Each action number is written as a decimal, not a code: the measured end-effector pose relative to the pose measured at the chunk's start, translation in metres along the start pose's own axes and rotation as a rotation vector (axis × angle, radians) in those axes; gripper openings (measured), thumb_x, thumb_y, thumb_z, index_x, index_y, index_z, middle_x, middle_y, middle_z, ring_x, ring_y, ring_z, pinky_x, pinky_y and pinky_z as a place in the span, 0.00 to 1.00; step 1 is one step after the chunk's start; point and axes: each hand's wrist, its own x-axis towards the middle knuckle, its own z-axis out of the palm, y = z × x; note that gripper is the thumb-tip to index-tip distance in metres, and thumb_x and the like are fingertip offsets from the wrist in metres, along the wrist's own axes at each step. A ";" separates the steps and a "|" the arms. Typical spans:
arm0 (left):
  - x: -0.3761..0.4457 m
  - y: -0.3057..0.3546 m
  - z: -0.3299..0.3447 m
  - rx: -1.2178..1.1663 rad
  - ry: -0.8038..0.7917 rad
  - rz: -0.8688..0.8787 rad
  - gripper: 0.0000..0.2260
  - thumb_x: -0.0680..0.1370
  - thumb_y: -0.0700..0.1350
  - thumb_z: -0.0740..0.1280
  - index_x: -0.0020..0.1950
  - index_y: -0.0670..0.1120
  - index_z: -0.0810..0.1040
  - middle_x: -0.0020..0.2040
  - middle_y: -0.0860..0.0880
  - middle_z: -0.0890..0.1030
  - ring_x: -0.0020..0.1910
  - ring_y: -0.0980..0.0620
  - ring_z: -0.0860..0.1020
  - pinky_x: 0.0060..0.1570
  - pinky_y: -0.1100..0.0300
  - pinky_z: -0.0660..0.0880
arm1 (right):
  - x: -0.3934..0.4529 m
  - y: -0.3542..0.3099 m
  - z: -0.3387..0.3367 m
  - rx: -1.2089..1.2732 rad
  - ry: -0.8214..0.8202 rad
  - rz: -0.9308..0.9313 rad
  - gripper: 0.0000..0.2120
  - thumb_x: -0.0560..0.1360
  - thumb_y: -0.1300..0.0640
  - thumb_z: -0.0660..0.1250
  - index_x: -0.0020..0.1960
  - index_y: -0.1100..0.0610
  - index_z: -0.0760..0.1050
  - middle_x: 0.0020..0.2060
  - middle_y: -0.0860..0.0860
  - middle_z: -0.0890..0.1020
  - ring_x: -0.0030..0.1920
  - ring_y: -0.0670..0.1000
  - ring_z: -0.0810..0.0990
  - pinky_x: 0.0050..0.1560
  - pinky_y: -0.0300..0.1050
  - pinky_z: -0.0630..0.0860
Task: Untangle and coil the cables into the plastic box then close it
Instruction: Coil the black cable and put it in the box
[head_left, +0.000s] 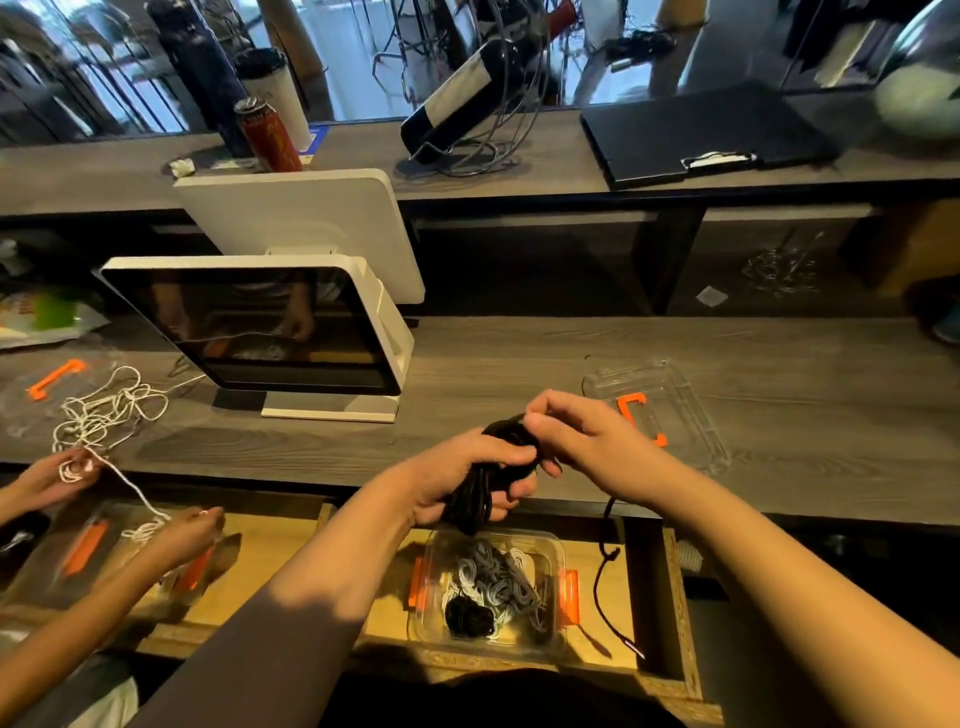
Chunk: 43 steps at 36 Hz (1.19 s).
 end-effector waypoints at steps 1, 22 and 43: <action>-0.001 -0.001 0.001 -0.082 0.035 0.038 0.15 0.78 0.51 0.67 0.58 0.42 0.75 0.37 0.46 0.75 0.29 0.55 0.70 0.29 0.64 0.68 | -0.002 0.001 0.001 0.023 0.006 0.018 0.10 0.83 0.55 0.58 0.54 0.61 0.75 0.33 0.46 0.76 0.32 0.40 0.73 0.35 0.34 0.70; 0.018 0.006 0.040 0.108 0.732 0.510 0.25 0.78 0.63 0.56 0.57 0.48 0.85 0.48 0.48 0.83 0.50 0.52 0.81 0.49 0.59 0.76 | -0.009 0.008 0.053 0.791 0.086 0.367 0.31 0.74 0.31 0.59 0.56 0.59 0.74 0.26 0.50 0.69 0.23 0.46 0.64 0.23 0.38 0.62; 0.020 0.002 0.031 -0.152 0.398 0.361 0.18 0.70 0.36 0.73 0.60 0.44 0.82 0.48 0.44 0.85 0.48 0.50 0.83 0.50 0.59 0.78 | -0.018 0.017 0.008 0.393 0.244 0.332 0.07 0.74 0.63 0.71 0.52 0.62 0.78 0.36 0.52 0.80 0.36 0.46 0.79 0.34 0.36 0.75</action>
